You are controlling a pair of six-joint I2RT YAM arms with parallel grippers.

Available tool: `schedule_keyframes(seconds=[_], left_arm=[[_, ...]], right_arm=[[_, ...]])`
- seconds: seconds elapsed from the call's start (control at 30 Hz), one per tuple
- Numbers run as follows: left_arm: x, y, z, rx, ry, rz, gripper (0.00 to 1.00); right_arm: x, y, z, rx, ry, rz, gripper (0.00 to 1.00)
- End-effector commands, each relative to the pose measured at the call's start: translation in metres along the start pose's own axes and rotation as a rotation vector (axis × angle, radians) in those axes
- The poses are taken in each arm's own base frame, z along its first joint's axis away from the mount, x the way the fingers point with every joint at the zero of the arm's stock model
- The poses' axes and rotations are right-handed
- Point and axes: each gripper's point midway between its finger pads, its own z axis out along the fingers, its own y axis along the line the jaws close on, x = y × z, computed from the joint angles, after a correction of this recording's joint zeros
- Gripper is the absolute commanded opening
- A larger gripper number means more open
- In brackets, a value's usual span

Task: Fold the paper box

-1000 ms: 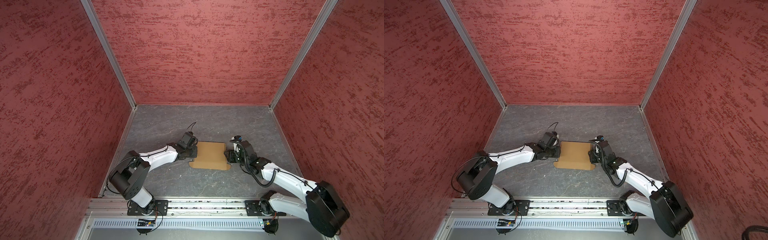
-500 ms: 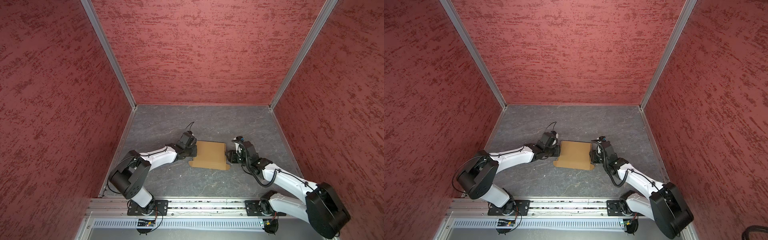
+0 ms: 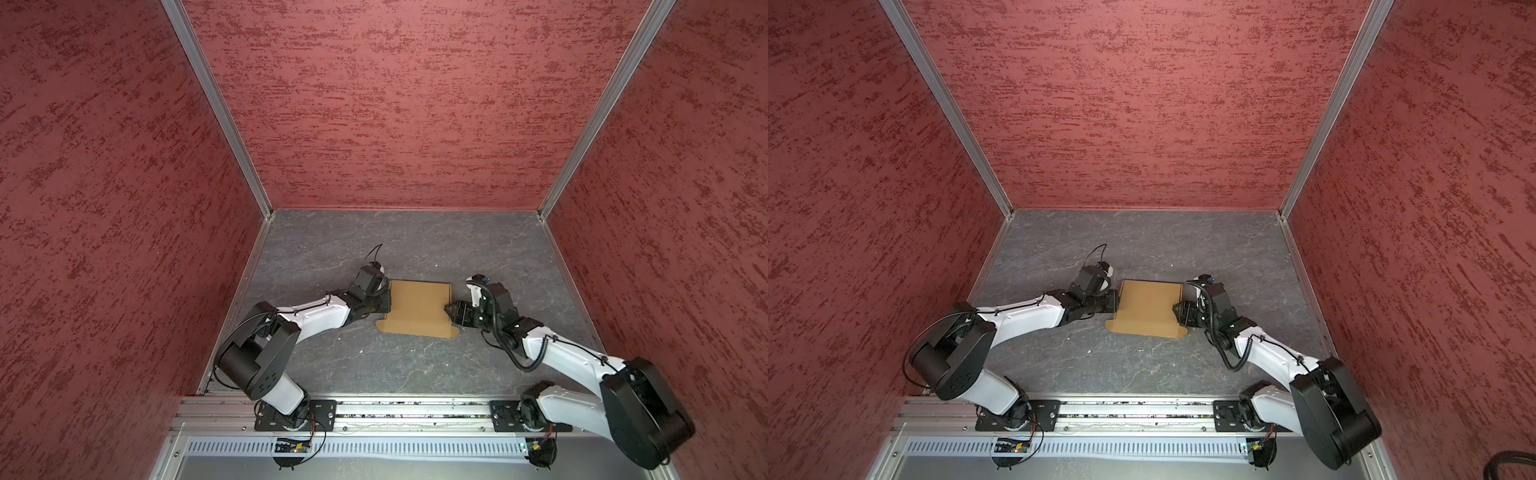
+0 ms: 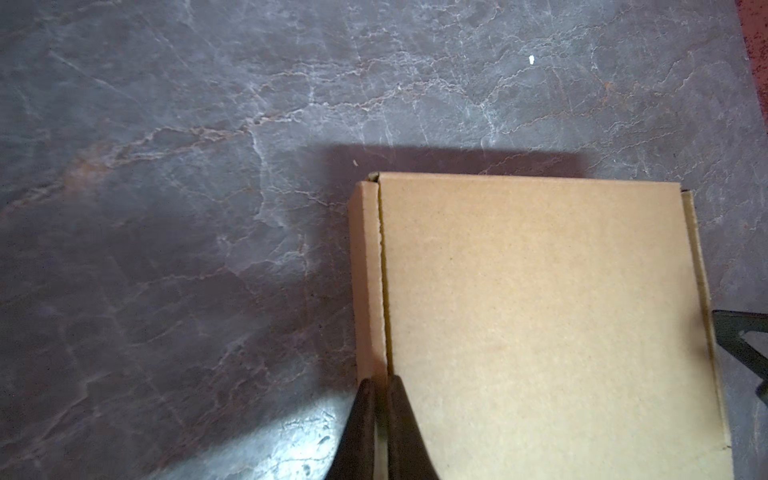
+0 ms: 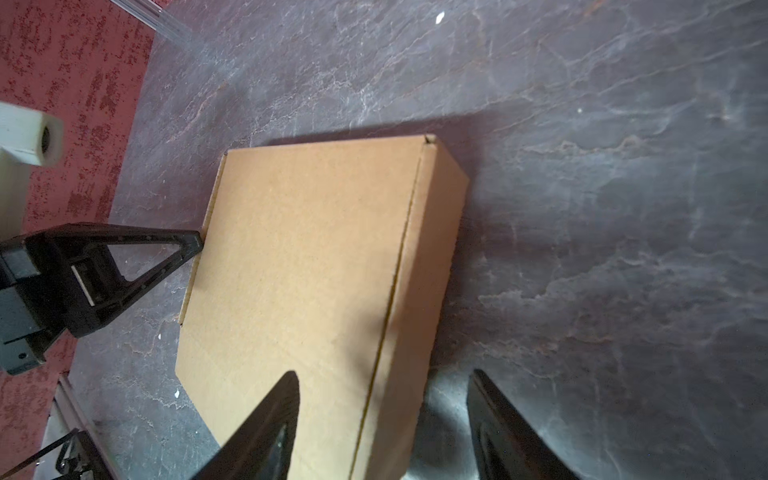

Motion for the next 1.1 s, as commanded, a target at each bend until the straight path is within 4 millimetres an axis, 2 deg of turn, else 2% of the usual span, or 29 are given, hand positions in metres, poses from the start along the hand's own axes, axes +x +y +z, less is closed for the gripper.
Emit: schedule_keyframes(seconds=[0.0, 0.43, 0.67, 1.07], left_arm=[[0.017, 0.018, 0.0, -0.047, 0.047, -0.008, 0.09], [0.017, 0.018, 0.001, -0.033, 0.045, -0.013, 0.09], [0.019, 0.019, 0.003, -0.036, 0.048, -0.015, 0.09], [0.023, 0.024, 0.006, -0.045, 0.052, -0.02, 0.08]], right_arm=[[-0.006, 0.01, 0.003, -0.075, -0.014, 0.043, 0.66], [-0.01, 0.03, 0.016, -0.222, 0.01, 0.091, 0.66], [-0.009, 0.034, 0.023, -0.256, 0.026, 0.107, 0.66], [-0.006, 0.019, 0.015, -0.182, 0.009, 0.111, 0.67]])
